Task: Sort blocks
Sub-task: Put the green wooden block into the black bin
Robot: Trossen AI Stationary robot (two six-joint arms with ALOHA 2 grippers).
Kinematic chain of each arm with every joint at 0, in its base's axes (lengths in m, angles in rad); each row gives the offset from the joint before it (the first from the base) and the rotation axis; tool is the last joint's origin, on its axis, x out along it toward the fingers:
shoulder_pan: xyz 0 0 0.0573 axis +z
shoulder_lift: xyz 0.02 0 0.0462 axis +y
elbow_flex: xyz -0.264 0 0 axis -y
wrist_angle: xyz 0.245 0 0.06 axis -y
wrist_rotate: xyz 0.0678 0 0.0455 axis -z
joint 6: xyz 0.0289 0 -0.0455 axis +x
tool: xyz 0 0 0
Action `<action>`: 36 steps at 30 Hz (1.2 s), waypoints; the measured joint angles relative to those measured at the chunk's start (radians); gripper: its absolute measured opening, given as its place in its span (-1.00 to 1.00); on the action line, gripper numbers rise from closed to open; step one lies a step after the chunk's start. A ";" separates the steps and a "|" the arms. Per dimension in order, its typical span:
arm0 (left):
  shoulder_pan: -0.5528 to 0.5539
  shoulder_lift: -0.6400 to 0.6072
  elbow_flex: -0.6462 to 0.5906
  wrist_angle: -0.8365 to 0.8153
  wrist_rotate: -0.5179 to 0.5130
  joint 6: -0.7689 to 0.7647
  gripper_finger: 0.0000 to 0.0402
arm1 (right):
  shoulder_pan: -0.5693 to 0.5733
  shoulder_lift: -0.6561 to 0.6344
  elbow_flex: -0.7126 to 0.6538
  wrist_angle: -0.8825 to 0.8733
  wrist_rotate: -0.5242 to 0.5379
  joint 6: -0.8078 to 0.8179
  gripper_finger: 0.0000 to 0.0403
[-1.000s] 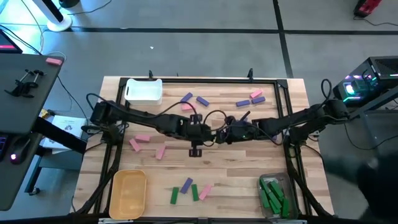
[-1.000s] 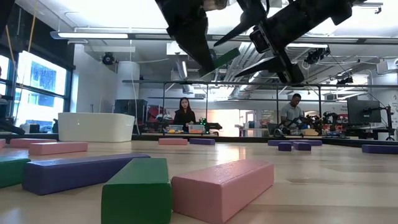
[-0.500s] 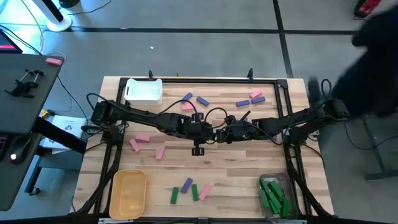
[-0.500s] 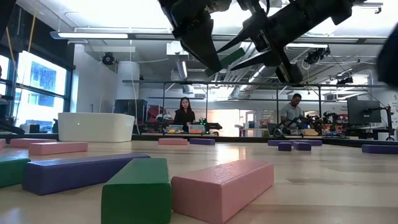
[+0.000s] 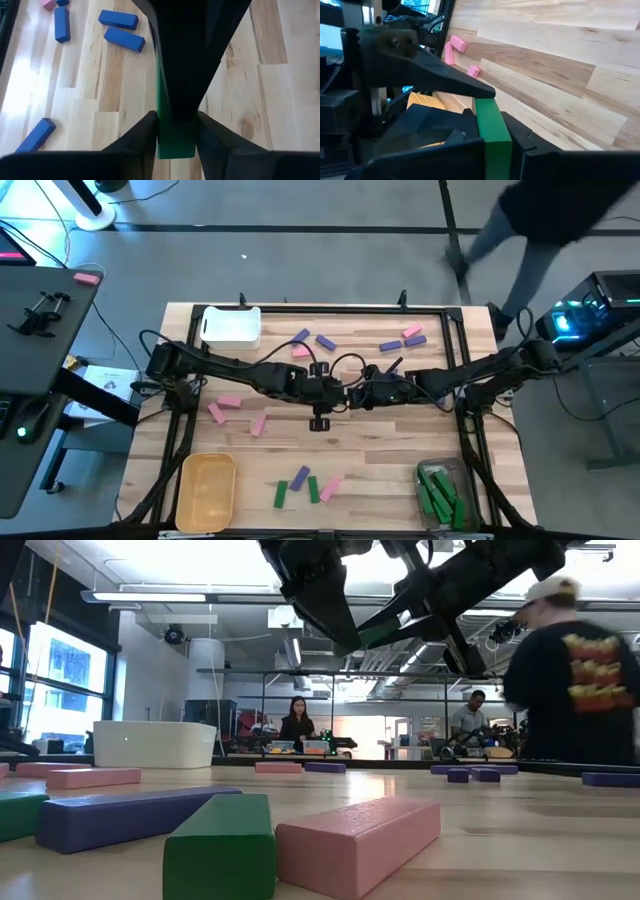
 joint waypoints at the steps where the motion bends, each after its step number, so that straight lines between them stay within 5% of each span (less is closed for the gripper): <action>1: 0.000 -0.002 0.000 -0.006 0.004 -0.003 -0.42 | 0.000 0.000 0.000 0.000 -0.003 -0.010 -0.97; 13: 0.016 -0.224 -0.038 -0.302 -0.012 -0.078 -0.22 | -0.003 -0.230 0.000 -0.310 -0.037 -0.089 -0.99; 20: 0.016 -0.534 -0.370 0.019 -0.084 -0.278 -0.21 | 0.194 -0.371 0.001 -0.545 -0.112 -0.001 -0.99; 26: 0.011 -0.686 -0.627 0.372 -0.013 -0.436 -0.21 | 0.488 -0.348 -0.007 -0.769 -0.286 0.296 -0.99; 36: 0.015 -0.713 -0.690 0.507 -0.013 -0.455 -0.21 | 0.794 -0.323 -0.010 -0.850 -0.426 0.686 -0.98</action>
